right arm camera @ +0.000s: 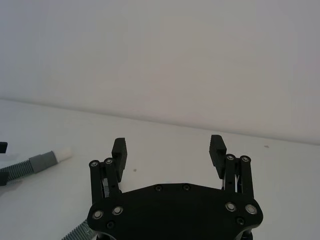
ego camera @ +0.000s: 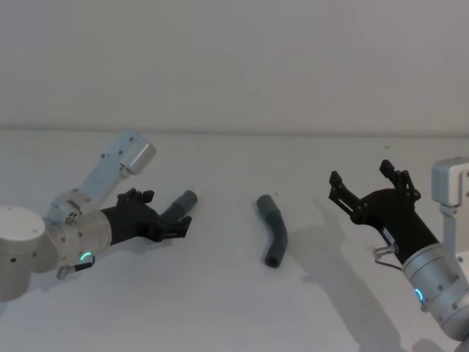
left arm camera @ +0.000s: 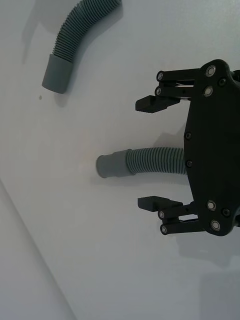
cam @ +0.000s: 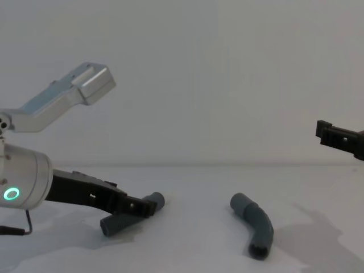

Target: Use both hands to pick up one end of the pipe from the table, align the ends, and insert them.

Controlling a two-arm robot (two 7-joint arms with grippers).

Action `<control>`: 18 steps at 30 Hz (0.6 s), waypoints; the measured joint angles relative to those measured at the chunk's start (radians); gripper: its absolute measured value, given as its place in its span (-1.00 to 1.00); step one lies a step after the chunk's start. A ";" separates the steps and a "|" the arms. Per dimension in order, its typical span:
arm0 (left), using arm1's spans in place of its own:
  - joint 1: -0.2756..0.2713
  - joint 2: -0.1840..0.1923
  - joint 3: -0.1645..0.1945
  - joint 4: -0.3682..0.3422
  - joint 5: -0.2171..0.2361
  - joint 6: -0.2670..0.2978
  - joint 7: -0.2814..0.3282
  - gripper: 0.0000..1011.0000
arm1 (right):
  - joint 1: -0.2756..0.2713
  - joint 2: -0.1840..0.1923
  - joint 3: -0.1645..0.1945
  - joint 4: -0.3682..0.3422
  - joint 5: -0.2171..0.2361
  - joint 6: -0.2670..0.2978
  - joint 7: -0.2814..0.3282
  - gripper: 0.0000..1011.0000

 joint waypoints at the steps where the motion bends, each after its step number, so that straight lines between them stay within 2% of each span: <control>1: -0.002 -0.001 0.001 0.002 0.000 0.002 -0.002 0.98 | 0.000 0.000 0.000 0.000 0.000 0.000 0.000 0.98; 18: -0.039 -0.026 0.007 0.050 0.003 0.055 -0.030 0.98 | 0.000 0.000 0.000 0.000 0.000 0.000 0.000 0.98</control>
